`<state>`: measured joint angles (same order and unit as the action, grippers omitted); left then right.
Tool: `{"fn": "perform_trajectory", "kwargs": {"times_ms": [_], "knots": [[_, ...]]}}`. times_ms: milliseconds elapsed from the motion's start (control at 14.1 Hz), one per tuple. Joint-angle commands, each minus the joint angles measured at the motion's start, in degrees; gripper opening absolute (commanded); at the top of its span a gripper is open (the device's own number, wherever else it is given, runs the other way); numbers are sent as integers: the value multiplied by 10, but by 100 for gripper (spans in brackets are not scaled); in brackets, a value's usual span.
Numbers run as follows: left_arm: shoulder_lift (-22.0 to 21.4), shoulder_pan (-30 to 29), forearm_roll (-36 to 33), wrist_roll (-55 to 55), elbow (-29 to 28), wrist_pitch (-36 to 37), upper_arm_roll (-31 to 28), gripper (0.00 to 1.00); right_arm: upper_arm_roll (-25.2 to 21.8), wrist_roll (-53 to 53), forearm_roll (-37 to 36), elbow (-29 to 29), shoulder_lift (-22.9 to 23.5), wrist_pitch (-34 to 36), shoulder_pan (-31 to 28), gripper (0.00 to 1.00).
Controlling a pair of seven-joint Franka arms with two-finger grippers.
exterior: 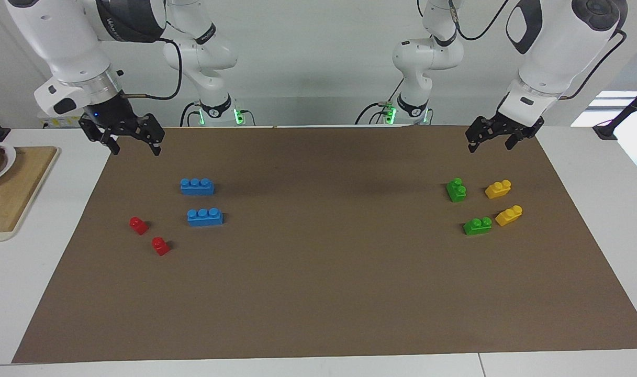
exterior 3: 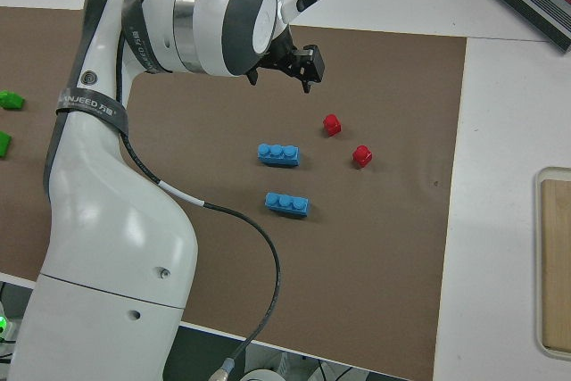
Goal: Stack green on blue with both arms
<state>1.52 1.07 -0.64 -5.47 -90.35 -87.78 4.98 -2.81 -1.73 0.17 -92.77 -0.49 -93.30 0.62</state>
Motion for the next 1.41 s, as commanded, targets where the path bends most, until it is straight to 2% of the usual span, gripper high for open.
{"fn": "perform_trajectory", "kwargs": {"times_ms": [0,1061,1344], "knots": [[-14,-1,-8,6,-18,-10,-1,100,1,1,-3,-4,-7,-2,2,100],[-17,0,-9,-9,-19,-1,-1,100,1,1,-3,-4,-7,-2,-1,100],[-30,-3,-9,1,-42,-20,-30,100,0,1,-3,-5,-7,-3,-3,100]]}}
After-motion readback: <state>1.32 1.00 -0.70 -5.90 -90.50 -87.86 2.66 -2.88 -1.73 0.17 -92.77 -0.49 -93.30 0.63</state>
